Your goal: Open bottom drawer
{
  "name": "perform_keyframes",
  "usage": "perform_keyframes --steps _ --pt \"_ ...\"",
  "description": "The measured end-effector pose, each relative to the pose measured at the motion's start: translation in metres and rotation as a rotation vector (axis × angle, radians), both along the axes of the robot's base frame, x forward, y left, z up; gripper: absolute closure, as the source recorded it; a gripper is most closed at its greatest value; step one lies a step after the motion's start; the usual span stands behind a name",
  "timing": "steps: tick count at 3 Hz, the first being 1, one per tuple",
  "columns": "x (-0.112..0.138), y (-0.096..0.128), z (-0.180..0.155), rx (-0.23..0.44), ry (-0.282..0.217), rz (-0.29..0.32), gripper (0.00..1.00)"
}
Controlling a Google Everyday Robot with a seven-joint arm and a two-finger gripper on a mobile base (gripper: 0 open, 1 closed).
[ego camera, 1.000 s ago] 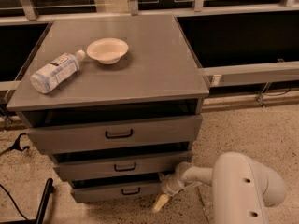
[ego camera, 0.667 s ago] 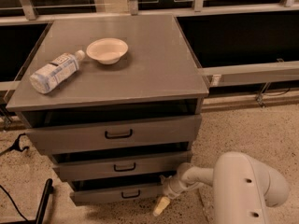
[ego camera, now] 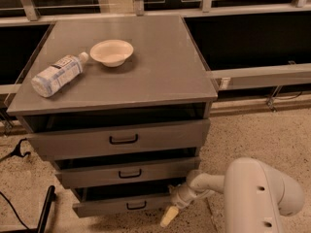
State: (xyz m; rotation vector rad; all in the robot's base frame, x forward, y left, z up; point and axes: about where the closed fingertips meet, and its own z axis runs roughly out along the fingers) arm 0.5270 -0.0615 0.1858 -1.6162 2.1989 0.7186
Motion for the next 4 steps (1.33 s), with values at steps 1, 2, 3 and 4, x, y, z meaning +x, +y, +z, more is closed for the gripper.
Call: perform_keyframes --steps 1,2,3,4 --pt "0.0 0.0 0.002 0.0 0.0 0.0 0.0" --pt "-0.023 -0.006 0.009 0.026 0.089 -0.017 0.0" --pt "-0.046 -0.01 0.018 0.075 0.189 -0.026 0.0" --pt "-0.066 -0.013 0.028 0.128 0.285 -0.02 0.0"
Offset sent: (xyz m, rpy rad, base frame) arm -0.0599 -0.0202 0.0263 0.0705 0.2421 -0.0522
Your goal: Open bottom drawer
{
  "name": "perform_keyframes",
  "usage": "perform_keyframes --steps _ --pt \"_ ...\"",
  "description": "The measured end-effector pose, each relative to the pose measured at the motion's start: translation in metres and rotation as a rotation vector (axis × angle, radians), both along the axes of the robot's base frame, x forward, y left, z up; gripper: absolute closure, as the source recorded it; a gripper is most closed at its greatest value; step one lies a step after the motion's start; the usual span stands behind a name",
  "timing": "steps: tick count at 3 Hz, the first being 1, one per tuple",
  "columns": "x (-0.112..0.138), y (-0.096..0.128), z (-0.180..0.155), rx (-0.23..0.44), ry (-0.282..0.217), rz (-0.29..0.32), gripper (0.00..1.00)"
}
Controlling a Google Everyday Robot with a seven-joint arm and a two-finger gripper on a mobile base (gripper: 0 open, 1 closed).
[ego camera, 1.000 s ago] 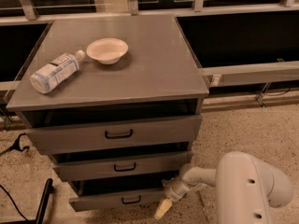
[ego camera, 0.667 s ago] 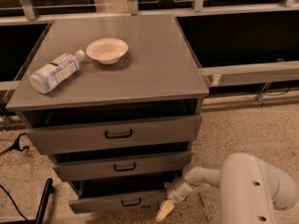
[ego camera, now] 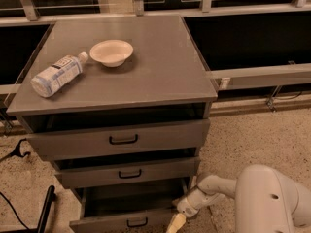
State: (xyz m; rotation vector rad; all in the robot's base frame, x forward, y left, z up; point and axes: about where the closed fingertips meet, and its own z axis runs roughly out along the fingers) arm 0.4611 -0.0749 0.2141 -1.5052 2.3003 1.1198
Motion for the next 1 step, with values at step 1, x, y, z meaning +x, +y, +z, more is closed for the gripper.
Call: perform_keyframes --steps 1 --pt "0.0 0.0 0.0 0.0 0.0 0.0 0.0"
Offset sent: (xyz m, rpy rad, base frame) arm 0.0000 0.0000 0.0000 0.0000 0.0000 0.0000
